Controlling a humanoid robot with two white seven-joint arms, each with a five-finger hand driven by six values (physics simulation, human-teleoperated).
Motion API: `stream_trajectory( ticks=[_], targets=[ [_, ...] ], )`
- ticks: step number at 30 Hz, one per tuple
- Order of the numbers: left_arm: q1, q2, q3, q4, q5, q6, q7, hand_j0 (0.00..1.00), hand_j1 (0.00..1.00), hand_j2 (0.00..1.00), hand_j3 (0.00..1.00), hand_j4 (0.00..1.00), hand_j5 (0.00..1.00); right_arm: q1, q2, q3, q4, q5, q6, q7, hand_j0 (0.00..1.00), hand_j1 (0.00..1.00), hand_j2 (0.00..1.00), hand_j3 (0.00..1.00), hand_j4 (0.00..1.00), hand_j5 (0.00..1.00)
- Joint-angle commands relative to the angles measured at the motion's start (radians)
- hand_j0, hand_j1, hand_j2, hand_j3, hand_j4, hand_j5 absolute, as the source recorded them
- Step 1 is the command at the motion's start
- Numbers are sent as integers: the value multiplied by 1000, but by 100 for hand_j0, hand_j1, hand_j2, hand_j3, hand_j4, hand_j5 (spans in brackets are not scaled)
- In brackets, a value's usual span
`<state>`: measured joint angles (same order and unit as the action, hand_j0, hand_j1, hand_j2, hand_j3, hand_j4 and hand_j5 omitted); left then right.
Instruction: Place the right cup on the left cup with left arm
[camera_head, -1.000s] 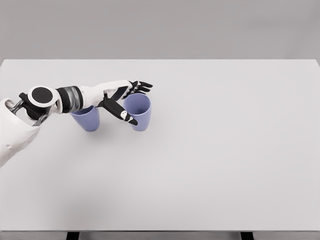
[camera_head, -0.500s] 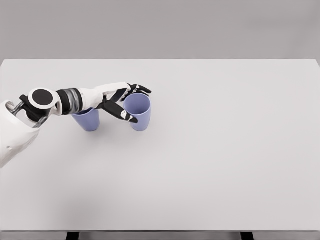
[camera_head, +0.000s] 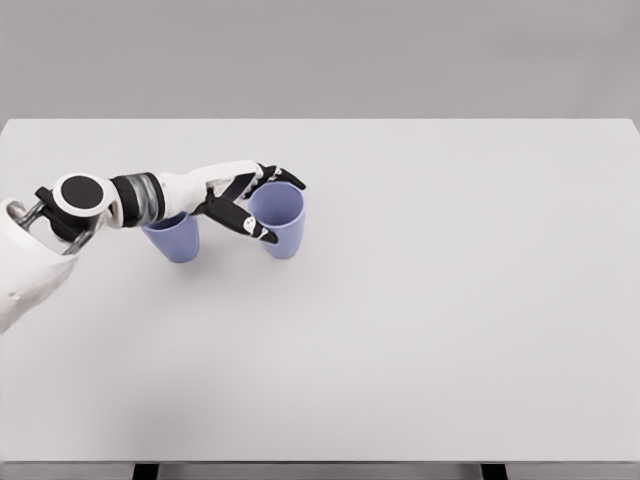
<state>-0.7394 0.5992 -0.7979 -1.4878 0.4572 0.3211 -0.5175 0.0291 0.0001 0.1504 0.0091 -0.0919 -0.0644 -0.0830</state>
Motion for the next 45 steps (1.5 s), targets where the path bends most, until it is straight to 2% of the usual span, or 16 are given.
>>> stream_trajectory(
  ticks=[1, 4, 10, 19, 45],
  targets=[
    [0, 4, 2, -14, 8, -1, 1, 73, 73, 73, 73, 73, 73, 0, 0, 0, 0, 0, 0, 0, 100, 100, 100, 100, 100, 100],
    [-2, 10, 5, -43, 9, -1, 1, 69, 69, 69, 69, 69, 69, 0, 0, 0, 0, 0, 0, -1, 100, 100, 100, 100, 100, 100],
    [0, 45, 14, -88, 14, -1, 1, 69, 69, 69, 69, 69, 69, 0, 0, 0, 0, 0, 0, 0, 100, 100, 100, 100, 100, 100],
    [-2, 119, 35, -167, 70, -1, -1, 69, 69, 69, 69, 69, 69, 0, 0, 0, 0, 0, -2, 0, 100, 100, 100, 100, 100, 100],
    [-2, 284, 100, -272, 204, -2, -1, 69, 69, 69, 69, 69, 69, 0, 0, 0, 0, 0, 0, 0, 100, 100, 100, 100, 100, 100]
  ],
)
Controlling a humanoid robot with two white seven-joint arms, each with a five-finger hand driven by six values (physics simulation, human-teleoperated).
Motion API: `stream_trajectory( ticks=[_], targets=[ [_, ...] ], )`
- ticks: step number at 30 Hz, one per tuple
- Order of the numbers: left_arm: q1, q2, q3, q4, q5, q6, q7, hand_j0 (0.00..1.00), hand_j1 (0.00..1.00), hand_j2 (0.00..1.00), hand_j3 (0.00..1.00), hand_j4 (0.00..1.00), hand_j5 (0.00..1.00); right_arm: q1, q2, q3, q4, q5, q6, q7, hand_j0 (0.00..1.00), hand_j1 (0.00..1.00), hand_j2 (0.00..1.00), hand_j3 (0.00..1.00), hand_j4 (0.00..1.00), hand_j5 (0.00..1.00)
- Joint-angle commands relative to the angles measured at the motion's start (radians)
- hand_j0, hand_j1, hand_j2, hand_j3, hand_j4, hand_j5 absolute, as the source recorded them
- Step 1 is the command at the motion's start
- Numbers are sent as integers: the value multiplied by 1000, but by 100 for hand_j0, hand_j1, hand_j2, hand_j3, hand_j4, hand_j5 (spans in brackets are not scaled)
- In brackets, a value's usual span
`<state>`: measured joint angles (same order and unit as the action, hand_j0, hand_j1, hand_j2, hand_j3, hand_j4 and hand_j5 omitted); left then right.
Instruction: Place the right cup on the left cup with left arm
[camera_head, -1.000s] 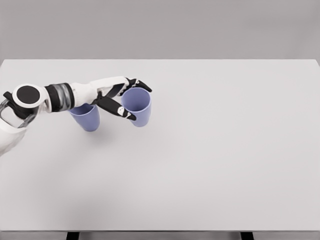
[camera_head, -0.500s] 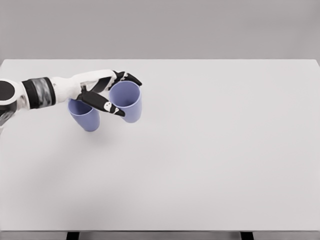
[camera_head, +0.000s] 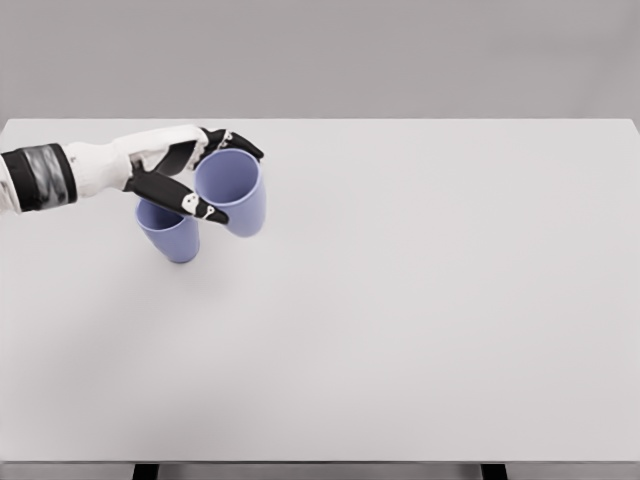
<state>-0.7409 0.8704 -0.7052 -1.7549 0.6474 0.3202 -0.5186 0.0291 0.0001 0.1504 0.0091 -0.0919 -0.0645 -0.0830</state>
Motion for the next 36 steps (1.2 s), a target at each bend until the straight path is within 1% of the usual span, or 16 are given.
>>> stream_trajectory(
  ticks=[1, 6, 9, 19, 21, 25, 31, 36],
  targets=[
    [0, 16, 7, -5, 21, -1, 0, 69, 69, 69, 69, 69, 69, 0, 0, 0, 0, 0, 0, 0, 100, 100, 100, 100, 100, 100],
    [0, 42, 24, -21, 28, -4, -1, 69, 69, 69, 69, 69, 69, 0, 0, 0, 0, 0, 0, 0, 100, 100, 100, 100, 100, 100],
    [0, 68, 27, -23, 58, -7, -1, 69, 69, 69, 69, 69, 69, 0, 0, 0, 0, 0, 0, 0, 100, 100, 100, 100, 100, 100],
    [-2, 104, 50, -31, 75, -9, -1, 69, 69, 69, 69, 69, 69, 0, 0, 0, 0, 0, 0, 0, 100, 100, 100, 100, 100, 100],
    [-2, 108, 66, -31, 77, -9, -1, 69, 69, 69, 69, 69, 69, 0, 0, 0, 0, 0, 0, 0, 100, 100, 100, 100, 100, 100],
    [-2, 114, 69, -31, 77, -9, -3, 69, 69, 69, 69, 69, 69, 0, 0, 0, 0, 0, 0, 0, 100, 100, 100, 100, 100, 100],
    [0, 156, 73, -31, 98, -9, -3, 69, 69, 69, 69, 69, 69, 0, 0, 0, 0, 0, 0, 0, 100, 100, 100, 100, 100, 100],
    [0, 179, 79, -31, 100, -9, -3, 69, 69, 69, 69, 69, 69, 0, 0, 0, 0, 0, 0, 0, 100, 100, 100, 100, 100, 100]
  ],
)
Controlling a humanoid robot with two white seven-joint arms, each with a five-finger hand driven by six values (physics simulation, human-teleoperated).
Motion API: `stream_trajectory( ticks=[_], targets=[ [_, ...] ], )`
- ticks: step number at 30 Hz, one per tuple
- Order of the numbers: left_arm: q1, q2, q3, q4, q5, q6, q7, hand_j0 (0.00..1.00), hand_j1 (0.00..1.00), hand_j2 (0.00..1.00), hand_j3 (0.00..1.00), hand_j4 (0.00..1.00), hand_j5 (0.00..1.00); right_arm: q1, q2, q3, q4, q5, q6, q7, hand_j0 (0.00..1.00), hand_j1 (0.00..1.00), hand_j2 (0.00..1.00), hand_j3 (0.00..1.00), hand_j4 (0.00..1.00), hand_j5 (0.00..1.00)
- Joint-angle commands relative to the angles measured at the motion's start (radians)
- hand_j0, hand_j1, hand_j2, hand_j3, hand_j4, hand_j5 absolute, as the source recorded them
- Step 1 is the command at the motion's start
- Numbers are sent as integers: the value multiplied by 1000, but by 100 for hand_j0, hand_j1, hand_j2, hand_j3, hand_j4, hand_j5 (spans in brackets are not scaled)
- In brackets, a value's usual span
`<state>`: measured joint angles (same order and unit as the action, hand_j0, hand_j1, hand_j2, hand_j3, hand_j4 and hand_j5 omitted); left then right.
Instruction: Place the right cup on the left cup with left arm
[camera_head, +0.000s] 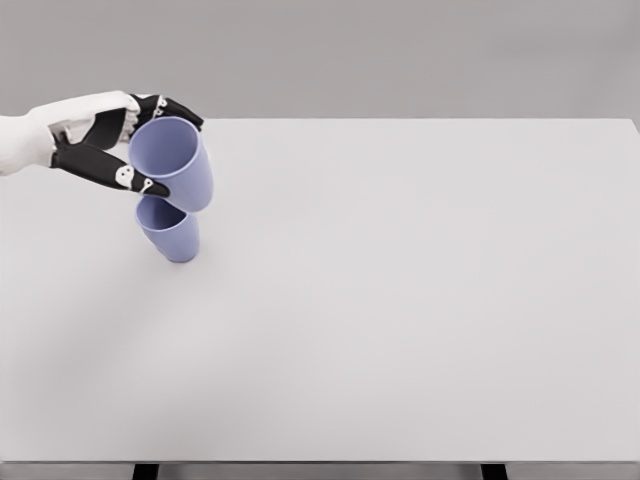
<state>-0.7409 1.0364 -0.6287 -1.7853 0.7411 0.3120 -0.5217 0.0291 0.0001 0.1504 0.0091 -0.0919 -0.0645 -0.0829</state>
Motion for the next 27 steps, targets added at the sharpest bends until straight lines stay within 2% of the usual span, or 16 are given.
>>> stream_trajectory(
  ticks=[1, 15, 27],
  targets=[
    [0, 14, 3, 0, 6, -1, 0, 69, 69, 69, 69, 69, 69, 0, 0, 0, 0, 0, 0, 0, 100, 100, 100, 100, 100, 100],
    [11, 45, 9, 17, 4, -1, 0, 69, 69, 69, 69, 69, 69, 0, 0, 0, 0, 0, 0, 0, 100, 100, 100, 100, 100, 100],
    [48, 62, 9, 24, 3, -1, 0, 69, 69, 69, 69, 69, 69, 0, 0, 0, 0, 0, 0, 0, 100, 100, 100, 100, 100, 100]
  ],
)
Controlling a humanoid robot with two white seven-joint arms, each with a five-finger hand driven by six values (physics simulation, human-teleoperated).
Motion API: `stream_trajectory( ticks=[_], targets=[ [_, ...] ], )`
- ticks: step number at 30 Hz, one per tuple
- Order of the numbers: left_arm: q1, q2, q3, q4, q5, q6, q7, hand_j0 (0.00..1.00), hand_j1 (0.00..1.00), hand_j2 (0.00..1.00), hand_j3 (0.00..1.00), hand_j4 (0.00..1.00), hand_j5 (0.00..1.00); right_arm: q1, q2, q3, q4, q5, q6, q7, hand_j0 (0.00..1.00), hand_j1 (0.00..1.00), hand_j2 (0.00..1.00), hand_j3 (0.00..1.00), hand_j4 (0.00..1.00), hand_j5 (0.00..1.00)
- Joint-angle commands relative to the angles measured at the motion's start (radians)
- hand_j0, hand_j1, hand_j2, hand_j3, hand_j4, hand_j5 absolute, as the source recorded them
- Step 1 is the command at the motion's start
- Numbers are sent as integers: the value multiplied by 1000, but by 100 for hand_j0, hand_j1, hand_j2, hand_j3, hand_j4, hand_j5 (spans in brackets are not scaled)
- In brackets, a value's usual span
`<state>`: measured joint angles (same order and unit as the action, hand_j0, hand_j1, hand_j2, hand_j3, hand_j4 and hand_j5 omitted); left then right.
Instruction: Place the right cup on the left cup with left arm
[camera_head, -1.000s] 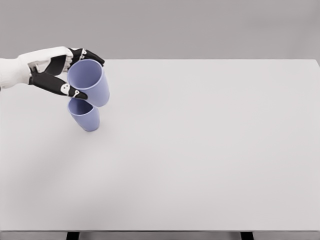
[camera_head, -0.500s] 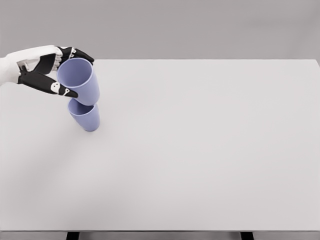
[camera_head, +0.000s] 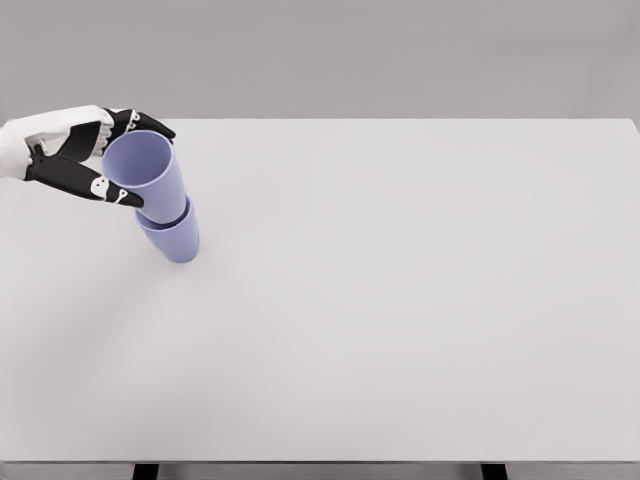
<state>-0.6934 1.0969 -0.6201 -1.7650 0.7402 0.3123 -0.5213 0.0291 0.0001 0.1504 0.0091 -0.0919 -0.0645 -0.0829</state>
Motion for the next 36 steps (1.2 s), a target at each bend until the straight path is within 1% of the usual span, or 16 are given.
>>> stream_trajectory(
  ticks=[1, 5, 15, 36],
  targets=[
    [0, 1, 0, 6, 4, -1, 1, 69, 69, 69, 69, 69, 69, 0, 0, 0, 0, 0, 0, 0, 100, 100, 100, 100, 100, 100],
    [2, 1, 0, 33, 2, -1, 0, 69, 69, 69, 69, 69, 69, 0, 0, 0, 0, 0, 0, 0, 100, 100, 100, 100, 100, 100],
    [21, -9, 0, 55, -1, -1, 0, 69, 69, 69, 69, 69, 69, 0, 0, 0, 0, 0, 0, 0, 100, 100, 100, 100, 100, 100],
    [20, -55, -3, 111, -7, -2, 0, 69, 69, 69, 69, 69, 69, -2, 0, 0, 0, 0, 0, 0, 100, 100, 100, 100, 100, 100]
  ],
)
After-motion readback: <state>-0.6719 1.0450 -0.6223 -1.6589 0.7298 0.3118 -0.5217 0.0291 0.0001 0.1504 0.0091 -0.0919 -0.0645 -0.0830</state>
